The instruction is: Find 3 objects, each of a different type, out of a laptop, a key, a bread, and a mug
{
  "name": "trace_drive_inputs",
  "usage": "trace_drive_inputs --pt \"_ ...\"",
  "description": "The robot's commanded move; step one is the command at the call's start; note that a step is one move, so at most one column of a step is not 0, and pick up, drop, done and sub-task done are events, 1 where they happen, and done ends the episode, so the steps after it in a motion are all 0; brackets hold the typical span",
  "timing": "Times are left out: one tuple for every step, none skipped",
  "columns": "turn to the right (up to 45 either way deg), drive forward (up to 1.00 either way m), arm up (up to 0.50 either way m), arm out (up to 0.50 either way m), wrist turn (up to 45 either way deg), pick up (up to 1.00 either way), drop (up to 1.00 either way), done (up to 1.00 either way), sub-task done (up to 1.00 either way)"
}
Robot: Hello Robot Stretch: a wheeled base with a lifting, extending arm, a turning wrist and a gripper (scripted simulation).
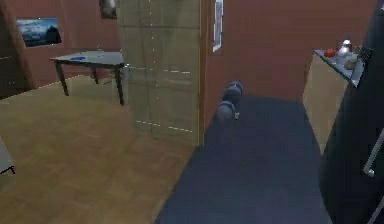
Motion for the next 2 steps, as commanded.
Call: trace_drive_inputs --pt "0.0 0.50 0.00 0.00 0.0 0.00 0.00 0.00 0.00" --pt "36.0 0.00 0.00 0.00 0.0 0.00 0.00 0.00 0.00"
